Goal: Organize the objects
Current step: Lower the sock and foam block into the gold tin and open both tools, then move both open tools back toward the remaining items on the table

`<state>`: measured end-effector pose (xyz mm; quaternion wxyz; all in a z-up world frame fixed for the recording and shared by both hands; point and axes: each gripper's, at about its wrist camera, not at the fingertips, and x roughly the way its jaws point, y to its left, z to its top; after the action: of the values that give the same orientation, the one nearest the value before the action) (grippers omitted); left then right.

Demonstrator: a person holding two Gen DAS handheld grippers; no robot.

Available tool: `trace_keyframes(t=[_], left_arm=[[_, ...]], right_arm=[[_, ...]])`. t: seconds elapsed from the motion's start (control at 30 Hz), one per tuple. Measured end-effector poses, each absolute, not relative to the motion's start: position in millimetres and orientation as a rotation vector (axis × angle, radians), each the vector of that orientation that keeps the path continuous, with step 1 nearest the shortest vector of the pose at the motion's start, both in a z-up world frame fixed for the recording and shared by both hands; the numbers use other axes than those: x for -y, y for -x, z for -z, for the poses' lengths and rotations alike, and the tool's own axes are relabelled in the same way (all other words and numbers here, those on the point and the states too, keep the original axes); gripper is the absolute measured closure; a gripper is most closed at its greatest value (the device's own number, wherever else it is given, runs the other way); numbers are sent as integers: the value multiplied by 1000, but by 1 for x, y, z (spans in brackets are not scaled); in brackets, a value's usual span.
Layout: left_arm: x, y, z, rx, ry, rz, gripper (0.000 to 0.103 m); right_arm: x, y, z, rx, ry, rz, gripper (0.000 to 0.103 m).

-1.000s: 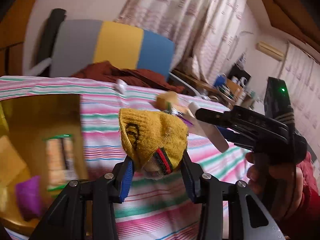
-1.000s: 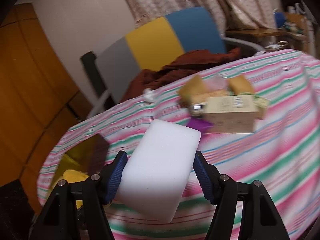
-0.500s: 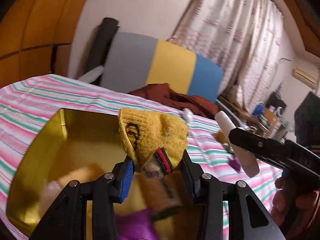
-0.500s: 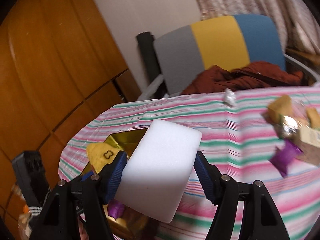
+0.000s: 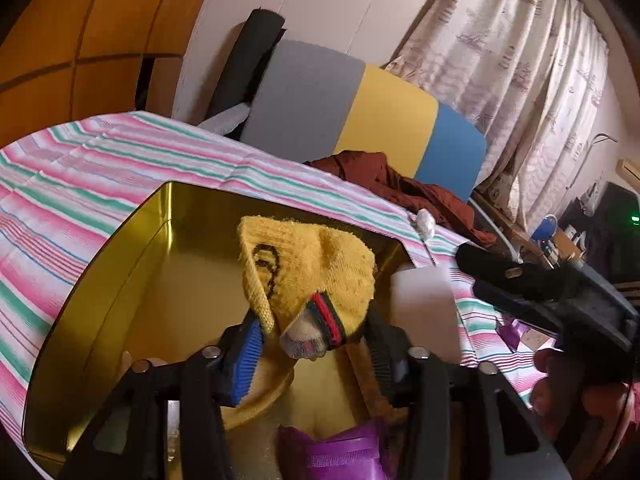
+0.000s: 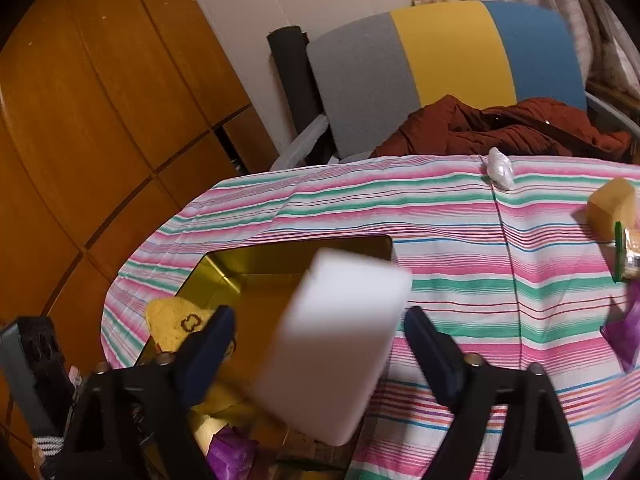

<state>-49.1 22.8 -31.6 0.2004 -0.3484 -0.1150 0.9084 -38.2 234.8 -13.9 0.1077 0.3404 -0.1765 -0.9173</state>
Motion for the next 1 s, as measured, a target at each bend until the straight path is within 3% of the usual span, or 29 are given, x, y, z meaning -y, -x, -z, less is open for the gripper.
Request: trace_keyframes(t=[0.07,0.47,1.0], left_arm=[[-24,48,32,315,984,-2541,48],[-38,36,20,352,1005,-2514,46],[-111,-15,6,156,961,-2333,46]], right_arm=[[-238,32,11,562,-960,2680,0],[-260,-2,3,670,-947,2667,0],[-342,-51,3,824,-957,2776,0]])
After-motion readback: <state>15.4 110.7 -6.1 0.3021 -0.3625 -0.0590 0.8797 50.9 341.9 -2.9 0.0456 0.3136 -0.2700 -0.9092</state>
